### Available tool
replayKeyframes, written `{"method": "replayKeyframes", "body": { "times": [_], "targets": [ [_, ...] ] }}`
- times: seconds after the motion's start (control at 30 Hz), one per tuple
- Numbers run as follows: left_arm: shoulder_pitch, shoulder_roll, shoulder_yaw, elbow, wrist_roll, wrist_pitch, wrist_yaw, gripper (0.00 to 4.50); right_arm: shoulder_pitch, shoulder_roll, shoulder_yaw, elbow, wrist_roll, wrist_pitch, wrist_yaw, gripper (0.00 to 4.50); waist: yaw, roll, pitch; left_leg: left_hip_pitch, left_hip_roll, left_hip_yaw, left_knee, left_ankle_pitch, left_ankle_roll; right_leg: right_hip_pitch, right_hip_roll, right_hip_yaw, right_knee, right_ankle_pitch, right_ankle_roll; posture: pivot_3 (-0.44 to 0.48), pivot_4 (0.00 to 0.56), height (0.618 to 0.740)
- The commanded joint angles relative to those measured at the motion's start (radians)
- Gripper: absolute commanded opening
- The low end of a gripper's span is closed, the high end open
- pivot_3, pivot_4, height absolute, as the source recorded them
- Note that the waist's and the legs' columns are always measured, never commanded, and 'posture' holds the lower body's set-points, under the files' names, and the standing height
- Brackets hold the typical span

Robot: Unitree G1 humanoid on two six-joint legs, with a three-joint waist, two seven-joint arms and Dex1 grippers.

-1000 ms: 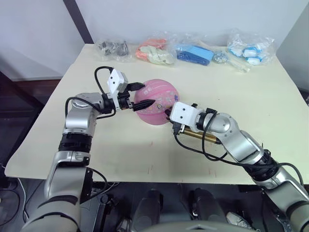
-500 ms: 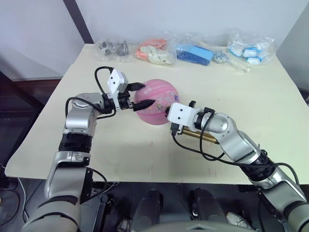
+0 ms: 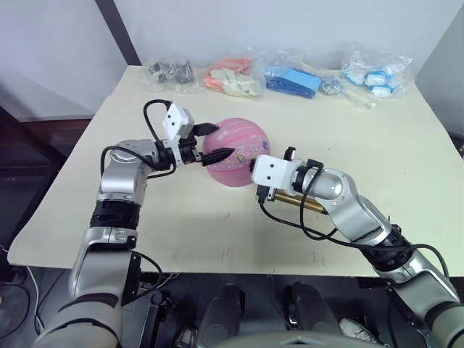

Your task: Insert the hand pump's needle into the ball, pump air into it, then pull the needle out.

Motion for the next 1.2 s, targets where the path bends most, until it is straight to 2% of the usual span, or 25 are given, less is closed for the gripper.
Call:
{"method": "replayKeyframes", "body": {
  "times": [0.03, 0.47, 1.2],
  "targets": [
    [0.007, -0.007, -0.015, 0.031, 0.067, 0.011, 0.086, 4.50, 0.002, 0.002, -0.003, -0.062, -0.043, 0.018, -0.005, 0.35, 0.000, 0.000, 0.000, 0.000, 0.000, 0.000, 0.000, 0.000, 0.000, 0.000, 0.000, 0.000, 0.000, 0.000, 0.000, 0.000, 0.150, 0.740],
    [0.044, -0.035, -0.045, 0.040, 0.129, -0.045, 0.154, 4.50, 0.066, -0.011, -0.015, -0.210, -0.093, 0.133, 0.046, 0.35, 0.010, 0.000, 0.000, -0.001, -0.002, -0.002, 0.000, 0.000, 0.000, 0.000, -0.002, -0.002, -0.001, 0.000, 0.000, 0.000, 0.150, 0.740],
    [0.040, -0.039, -0.072, 0.077, 0.148, -0.057, 0.195, 4.50, 0.142, -0.021, -0.036, -0.351, -0.073, 0.239, 0.066, 0.35, 0.031, 0.000, 0.000, -0.002, -0.006, -0.006, 0.000, 0.000, 0.000, 0.002, -0.005, -0.005, -0.002, -0.001, 0.001, 0.000, 0.150, 0.740]
  ]
}}
